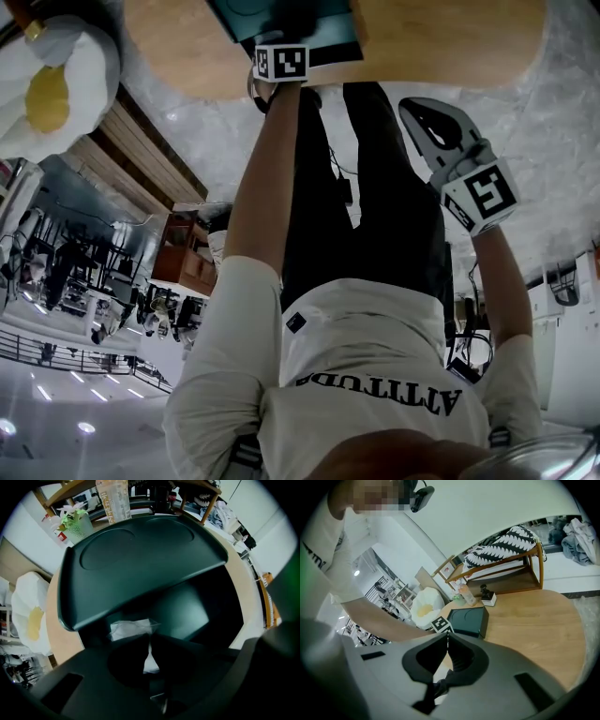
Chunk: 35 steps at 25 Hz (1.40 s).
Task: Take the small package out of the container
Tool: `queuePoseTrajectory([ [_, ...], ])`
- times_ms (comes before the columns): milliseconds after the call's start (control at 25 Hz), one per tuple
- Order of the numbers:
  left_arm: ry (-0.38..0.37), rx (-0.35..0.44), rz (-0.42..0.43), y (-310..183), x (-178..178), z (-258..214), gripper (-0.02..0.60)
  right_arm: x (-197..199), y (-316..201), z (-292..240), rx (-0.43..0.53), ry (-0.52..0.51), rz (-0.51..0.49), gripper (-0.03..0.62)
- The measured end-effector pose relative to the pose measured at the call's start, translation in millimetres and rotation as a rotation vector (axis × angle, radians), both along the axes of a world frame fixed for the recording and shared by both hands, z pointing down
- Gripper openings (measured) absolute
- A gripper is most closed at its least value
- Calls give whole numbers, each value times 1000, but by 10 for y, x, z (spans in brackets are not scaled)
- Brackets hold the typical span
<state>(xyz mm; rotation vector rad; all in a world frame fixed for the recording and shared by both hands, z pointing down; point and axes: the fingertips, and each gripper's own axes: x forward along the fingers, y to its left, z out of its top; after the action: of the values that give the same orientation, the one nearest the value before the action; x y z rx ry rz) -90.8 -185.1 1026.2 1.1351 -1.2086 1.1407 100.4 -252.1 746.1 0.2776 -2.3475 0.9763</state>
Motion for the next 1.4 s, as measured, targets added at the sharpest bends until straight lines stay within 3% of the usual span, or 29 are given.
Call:
queuePoseTrajectory([
  [760, 100, 269, -52, -66, 150, -934, 21, -135, 10, -467, 67, 0, -86, 21],
  [1120, 90, 438, -61, -295, -66, -2018, 21, -291, -134, -1110, 165, -39, -134, 21],
  [1400, 57, 609, -94, -1, -248, -3101, 21, -305, 117, -1713, 257, -47, -190, 21],
])
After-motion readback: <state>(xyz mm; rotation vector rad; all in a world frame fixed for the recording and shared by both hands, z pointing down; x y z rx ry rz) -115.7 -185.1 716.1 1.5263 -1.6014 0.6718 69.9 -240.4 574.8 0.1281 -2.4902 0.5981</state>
